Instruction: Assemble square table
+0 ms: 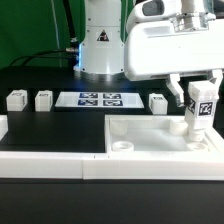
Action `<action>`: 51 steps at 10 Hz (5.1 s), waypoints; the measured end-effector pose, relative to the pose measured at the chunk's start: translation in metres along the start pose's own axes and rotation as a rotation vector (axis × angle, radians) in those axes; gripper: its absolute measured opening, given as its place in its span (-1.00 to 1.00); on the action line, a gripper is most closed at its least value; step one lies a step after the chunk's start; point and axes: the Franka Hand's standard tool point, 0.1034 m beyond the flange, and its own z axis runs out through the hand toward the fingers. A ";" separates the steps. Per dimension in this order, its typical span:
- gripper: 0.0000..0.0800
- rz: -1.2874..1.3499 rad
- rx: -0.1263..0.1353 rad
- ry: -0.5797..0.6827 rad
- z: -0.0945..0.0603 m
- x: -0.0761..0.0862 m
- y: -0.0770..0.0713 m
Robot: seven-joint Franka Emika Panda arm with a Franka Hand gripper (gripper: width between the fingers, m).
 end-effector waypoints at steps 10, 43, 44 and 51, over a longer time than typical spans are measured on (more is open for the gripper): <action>-0.27 -0.001 0.002 -0.001 0.015 -0.007 -0.003; 0.35 0.011 0.065 -0.616 0.021 0.012 -0.007; -0.02 0.035 0.058 -0.617 0.022 0.012 -0.007; -0.27 0.605 -0.147 -0.501 0.019 0.005 -0.008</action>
Offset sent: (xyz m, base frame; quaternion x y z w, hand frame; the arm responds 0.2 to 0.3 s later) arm 0.0031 0.0080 -0.0135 -0.0091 0.0053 0.0080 0.9999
